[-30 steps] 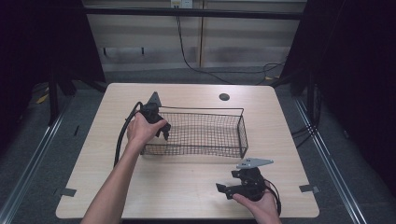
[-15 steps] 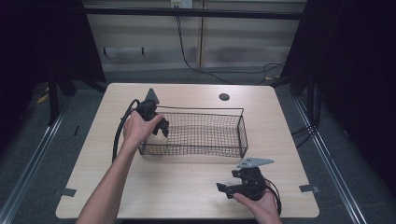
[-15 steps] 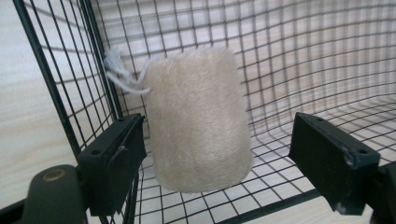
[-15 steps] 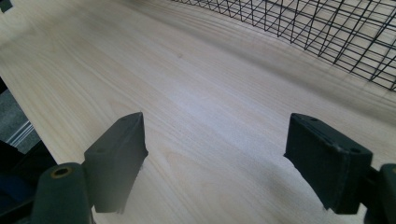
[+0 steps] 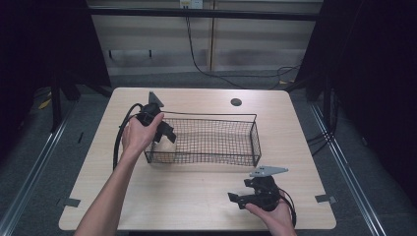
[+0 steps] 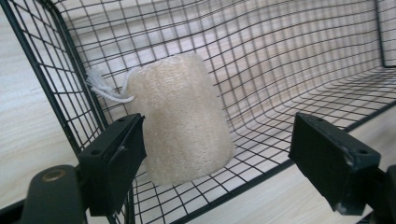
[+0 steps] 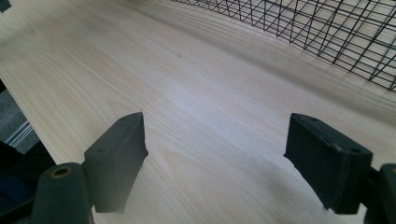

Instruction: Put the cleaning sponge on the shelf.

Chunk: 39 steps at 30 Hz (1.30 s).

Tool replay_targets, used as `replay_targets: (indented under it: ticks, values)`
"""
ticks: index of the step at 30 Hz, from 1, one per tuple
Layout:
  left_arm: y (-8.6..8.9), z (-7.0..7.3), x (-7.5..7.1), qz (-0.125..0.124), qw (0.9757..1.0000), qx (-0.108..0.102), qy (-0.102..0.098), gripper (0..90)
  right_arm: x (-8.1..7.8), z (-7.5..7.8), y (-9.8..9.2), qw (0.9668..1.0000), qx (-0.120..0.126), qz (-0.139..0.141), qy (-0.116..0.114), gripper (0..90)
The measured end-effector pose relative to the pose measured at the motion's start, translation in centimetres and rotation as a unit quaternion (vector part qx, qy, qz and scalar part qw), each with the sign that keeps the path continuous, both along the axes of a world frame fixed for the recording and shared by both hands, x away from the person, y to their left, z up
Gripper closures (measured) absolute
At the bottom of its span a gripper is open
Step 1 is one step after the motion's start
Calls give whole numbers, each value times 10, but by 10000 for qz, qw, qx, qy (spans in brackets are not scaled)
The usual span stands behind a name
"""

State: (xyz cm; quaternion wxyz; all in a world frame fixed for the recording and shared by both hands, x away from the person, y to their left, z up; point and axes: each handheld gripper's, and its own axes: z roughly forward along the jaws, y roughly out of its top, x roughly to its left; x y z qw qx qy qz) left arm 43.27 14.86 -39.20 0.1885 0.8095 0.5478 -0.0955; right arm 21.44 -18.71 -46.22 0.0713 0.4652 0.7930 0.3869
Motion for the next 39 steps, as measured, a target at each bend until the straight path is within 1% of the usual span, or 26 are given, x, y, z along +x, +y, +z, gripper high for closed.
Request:
replay_targets:
  ticks: [1,2,4,5,6,7,8,12,15,16,19,20,21,22,23,27,28,29,30,32,33,34,35,37,38,39]
  values:
    - [0,0,0,0,10000,0,0,181,0,0,0,10000,0,0,0,200]
    - [3,1,-1,-149,9999,-67,-5,181,0,0,0,10000,0,2,-1,200]
    - [5,1,-3,-221,9997,-137,-6,183,0,0,0,10000,6,4,0,200]
    - [5,1,-3,-221,9997,-137,-6,184,0,0,0,10000,8,7,10,200]
    - [5,1,-5,-321,9994,-131,-14,184,0,0,0,10000,8,7,10,200]
    - [7,2,-6,-374,9990,-226,-55,186,0,0,0,10000,11,-8,21,199]
    - [10,5,-8,-441,9982,-357,-192,188,0,0,0,10000,8,-7,20,199]
    - [13,8,-12,-566,9971,-453,-246,188,1,0,0,10000,1,-10,17,200]
    - [16,11,-17,-692,9946,-664,-398,187,0,0,0,10000,5,-25,16,200]
    - [19,11,-18,-728,9931,-811,-440,186,0,0,0,10000,10,-29,15,200]
    - [21,12,-21,-705,9925,-860,-511,186,0,0,-1,10000,11,-37,21,200]
    - [23,13,-22,-777,9916,-870,-564,186,0,0,-1,10000,9,-41,23,200]
    - [24,13,-25,-813,9899,-1018,-560,181,1,0,0,10000,7,-35,12,200]
    - [26,13,-26,-964,9875,-1087,-605,180,1,0,0,10000,5,-36,11,200]
    - [26,12,-28,-971,9868,-1112,-670,180,1,0,0,10000,4,-32,6,200]
    - [28,12,-32,-1017,9866,-1036,-743,185,1,0,-1,10000,5,-42,13,200]
    - [30,14,-35,-1058,9841,-1154,-836,185,1,0,-1,10000,7,-43,10,200]
    - [30,14,-35,-1058,9841,-1154,-836,185,1,0,-1,10000,7,-43,10,200]
    - [33,18,-38,-1152,9818,-1171,-953,185,0,0,-1,10000,7,-48,23,200]
    - [36,22,-42,-1137,9803,-1216,-1062,184,1,0,-1,10000,4,-44,16,200]
    - [37,23,-45,-1079,9798,-1270,-1108,185,1,0,-1,10000,2,-41,1,200]
    - [39,24,-46,-1142,9788,-1264,-1141,184,1,0,-1,10000,2,-41,2,200]
    - [39,24,-49,-987,9787,-1375,-1162,184,1,0,-1,10000,2,-41,2,200]
    - [43,25,-53,-1076,9771,-1368,-1227,183,1,0,-1,10000,-11,-47,16,200]
    - [44,25,-55,-1087,9766,-1338,-1287,183,1,0,-1,10000,-20,-53,22,200]
    - [44,25,-55,-1087,9766,-1338,-1287,183,1,0,-1,10000,-20,-53,22,200]
